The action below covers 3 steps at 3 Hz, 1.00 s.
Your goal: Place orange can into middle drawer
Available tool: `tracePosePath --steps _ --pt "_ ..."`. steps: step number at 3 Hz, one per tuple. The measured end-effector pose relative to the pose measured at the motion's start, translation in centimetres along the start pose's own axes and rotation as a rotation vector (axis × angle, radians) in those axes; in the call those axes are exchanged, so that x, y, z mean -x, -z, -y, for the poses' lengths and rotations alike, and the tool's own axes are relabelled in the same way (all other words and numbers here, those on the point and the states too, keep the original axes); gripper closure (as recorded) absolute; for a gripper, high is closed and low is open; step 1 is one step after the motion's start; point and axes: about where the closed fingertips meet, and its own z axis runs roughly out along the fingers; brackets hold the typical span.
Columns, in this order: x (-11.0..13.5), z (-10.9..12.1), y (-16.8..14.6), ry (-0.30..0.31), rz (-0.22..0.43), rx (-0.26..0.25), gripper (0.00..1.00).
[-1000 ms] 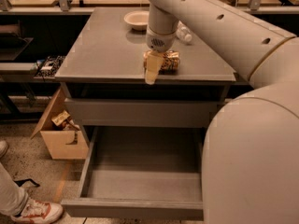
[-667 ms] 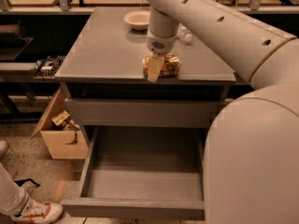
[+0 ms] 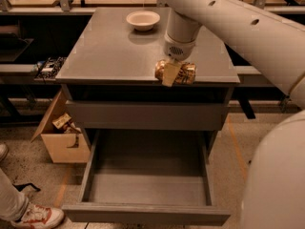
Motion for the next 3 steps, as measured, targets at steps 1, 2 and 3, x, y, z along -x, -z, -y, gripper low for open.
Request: tracePosePath --steps 1,2,3 --pt "-2.8 -3.0 2.5 -0.023 0.0 -0.004 1.0" --pt "-6.1 -7.0 1.6 -0.024 -0.023 0.058 1.0" --pt "-6.1 -7.0 1.6 -0.024 -0.023 0.058 1.0"
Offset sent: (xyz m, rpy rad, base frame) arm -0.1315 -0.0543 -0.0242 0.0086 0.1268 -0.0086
